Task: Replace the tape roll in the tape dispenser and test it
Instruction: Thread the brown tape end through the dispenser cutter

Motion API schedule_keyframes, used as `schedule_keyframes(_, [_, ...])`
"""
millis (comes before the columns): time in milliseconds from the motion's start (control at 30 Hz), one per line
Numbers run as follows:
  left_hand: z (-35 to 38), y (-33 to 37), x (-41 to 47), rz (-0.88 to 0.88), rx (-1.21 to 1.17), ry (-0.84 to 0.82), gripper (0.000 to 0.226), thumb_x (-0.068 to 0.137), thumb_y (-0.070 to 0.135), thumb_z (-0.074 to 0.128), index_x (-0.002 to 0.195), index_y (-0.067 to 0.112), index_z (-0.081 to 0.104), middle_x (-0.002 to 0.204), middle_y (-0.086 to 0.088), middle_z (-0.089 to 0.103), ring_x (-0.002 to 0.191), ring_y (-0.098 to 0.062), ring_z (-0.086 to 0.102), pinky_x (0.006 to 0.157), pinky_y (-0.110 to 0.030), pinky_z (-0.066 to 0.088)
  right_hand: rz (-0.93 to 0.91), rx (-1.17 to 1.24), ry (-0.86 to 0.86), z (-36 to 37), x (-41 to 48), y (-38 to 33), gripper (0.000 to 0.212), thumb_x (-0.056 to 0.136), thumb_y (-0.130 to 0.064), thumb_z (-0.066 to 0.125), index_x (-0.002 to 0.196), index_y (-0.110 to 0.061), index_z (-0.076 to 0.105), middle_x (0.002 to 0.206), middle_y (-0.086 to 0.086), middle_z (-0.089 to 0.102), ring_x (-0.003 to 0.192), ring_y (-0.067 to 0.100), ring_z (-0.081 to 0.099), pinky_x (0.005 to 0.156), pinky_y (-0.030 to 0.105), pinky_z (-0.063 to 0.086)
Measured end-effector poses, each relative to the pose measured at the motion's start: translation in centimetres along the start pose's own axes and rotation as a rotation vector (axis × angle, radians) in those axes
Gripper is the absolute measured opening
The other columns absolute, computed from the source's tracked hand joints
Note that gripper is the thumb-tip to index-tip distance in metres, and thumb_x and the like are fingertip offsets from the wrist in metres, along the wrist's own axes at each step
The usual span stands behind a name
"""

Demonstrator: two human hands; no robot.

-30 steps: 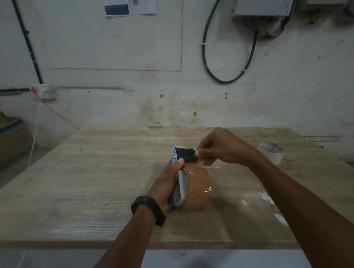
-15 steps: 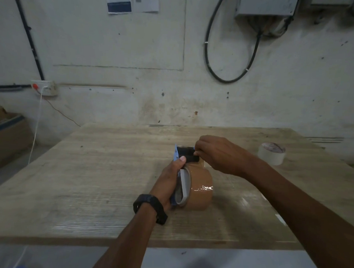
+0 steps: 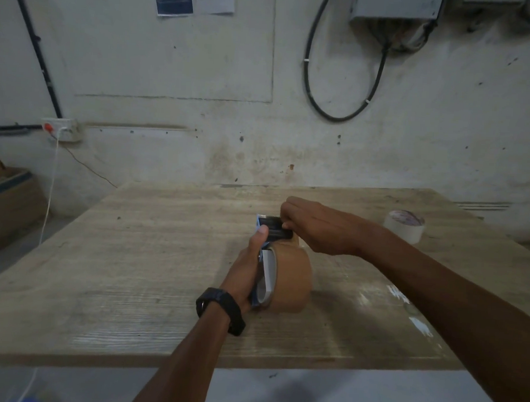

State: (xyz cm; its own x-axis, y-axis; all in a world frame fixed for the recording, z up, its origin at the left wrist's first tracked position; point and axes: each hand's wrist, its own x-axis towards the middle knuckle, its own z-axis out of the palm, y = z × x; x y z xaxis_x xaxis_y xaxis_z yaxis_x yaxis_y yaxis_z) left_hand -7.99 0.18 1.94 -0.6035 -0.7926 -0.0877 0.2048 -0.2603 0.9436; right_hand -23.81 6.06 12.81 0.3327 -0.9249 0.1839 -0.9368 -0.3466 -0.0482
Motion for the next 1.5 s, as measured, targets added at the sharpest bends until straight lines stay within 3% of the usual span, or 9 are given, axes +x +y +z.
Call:
schedule_keyframes(267, [-0.1, -0.2, -0.2, -0.004, -0.014, 0.084, 0.107, 0.046, 0.078, 0.079, 0.132, 0.017, 0.061, 0.125, -0.020, 0.068, 0.114, -0.040, 0.065, 0.103, -0.062, 0.046, 0.060, 0.012, 0.006, -0.3, 0.5, -0.7, 0.018, 0.108, -0.024, 0.042, 0.100, -0.012, 0.052, 0.087, -0.002, 0.053, 0.070, 0.012, 0.045, 0.060, 0.021, 0.035])
schedule_keyframes(533, [-0.3, -0.2, -0.2, 0.012, -0.051, 0.023, 0.093, 0.059, 0.069, 0.072, 0.130, 0.009, 0.061, 0.102, -0.013, 0.076, 0.092, -0.031, 0.072, 0.087, -0.049, 0.054, 0.098, 0.132, 0.102, 0.1, 0.0, -0.5, 0.015, 0.107, -0.022, 0.044, 0.096, -0.013, 0.051, 0.089, -0.001, 0.056, 0.071, 0.013, 0.048, 0.062, 0.030, 0.041])
schedule_keyframes(733, [-0.2, -0.3, 0.0, 0.046, -0.013, 0.038, 0.077, 0.058, 0.067, 0.069, 0.114, 0.013, 0.070, 0.099, -0.015, 0.075, 0.093, -0.034, 0.069, 0.100, -0.057, 0.049, 0.079, 0.120, 0.139, 0.7, -0.4, -0.3, 0.015, 0.107, -0.022, 0.045, 0.098, -0.012, 0.052, 0.085, -0.004, 0.053, 0.074, 0.020, 0.054, 0.059, 0.025, 0.038])
schedule_keyframes(833, [-0.2, -0.2, -0.2, 0.067, -0.027, 0.053, 0.075, 0.057, 0.066, 0.068, 0.110, 0.013, 0.069, 0.094, -0.014, 0.074, 0.085, -0.031, 0.069, 0.092, -0.051, 0.050, 0.056, 0.133, 0.191, 0.8, -0.2, -0.4, 0.013, 0.106, -0.021, 0.045, 0.099, -0.012, 0.052, 0.086, -0.004, 0.054, 0.074, 0.017, 0.054, 0.059, 0.025, 0.039])
schedule_keyframes(967, [-0.3, 0.1, -0.6, 0.077, -0.065, 0.047, 0.069, 0.068, 0.063, 0.065, 0.112, 0.010, 0.069, 0.091, -0.013, 0.074, 0.079, -0.028, 0.071, 0.080, -0.043, 0.055, 0.001, 0.163, 0.253, 0.8, -0.1, -0.9, 0.010, 0.105, -0.017, 0.047, 0.097, -0.014, 0.051, 0.087, -0.004, 0.054, 0.069, 0.007, 0.049, 0.059, 0.021, 0.038])
schedule_keyframes(1067, [-0.1, 0.3, -0.9, 0.091, -0.032, 0.053, 0.084, 0.065, 0.068, 0.069, 0.126, 0.011, 0.064, 0.105, -0.017, 0.073, 0.093, -0.034, 0.070, 0.088, -0.052, 0.054, 0.004, 0.190, 0.270, 1.1, -0.2, -0.6, 0.008, 0.105, -0.017, 0.050, 0.098, -0.016, 0.053, 0.084, -0.007, 0.055, 0.068, 0.003, 0.049, 0.058, 0.018, 0.037])
schedule_keyframes(1167, [-0.1, 0.3, -1.0, 0.129, -0.013, 0.076, 0.083, 0.067, 0.069, 0.066, 0.129, 0.013, 0.062, 0.108, -0.016, 0.073, 0.097, -0.034, 0.070, 0.086, -0.052, 0.054, 0.051, 0.285, 0.338, 1.0, 0.0, -0.2, 0.014, 0.105, -0.021, 0.051, 0.096, -0.015, 0.060, 0.078, -0.010, 0.058, 0.067, 0.001, 0.054, 0.059, 0.015, 0.041])
schedule_keyframes(1267, [-0.1, 0.4, -1.3, 0.152, 0.021, 0.045, 0.058, 0.080, 0.062, 0.063, 0.118, 0.018, 0.067, 0.098, -0.009, 0.076, 0.087, -0.026, 0.072, 0.074, -0.040, 0.057, 0.075, 0.390, 0.456, -0.2, 0.1, -0.5, 0.030, 0.105, -0.030, 0.048, 0.092, -0.010, 0.068, 0.076, -0.011, 0.063, 0.065, 0.000, 0.061, 0.062, 0.010, 0.046])
schedule_keyframes(1500, [0.4, 0.6, -1.9, 0.138, 0.050, 0.084, 0.062, 0.076, 0.068, 0.062, 0.113, 0.019, 0.070, 0.104, -0.014, 0.076, 0.094, -0.033, 0.073, 0.087, -0.051, 0.056, 0.133, 0.162, 0.267, -1.4, 0.0, -1.3, 0.015, 0.082, -0.024, 0.082, 0.090, -0.013, 0.077, 0.081, 0.003, 0.077, 0.070, 0.008, 0.068, 0.068, 0.026, 0.057])
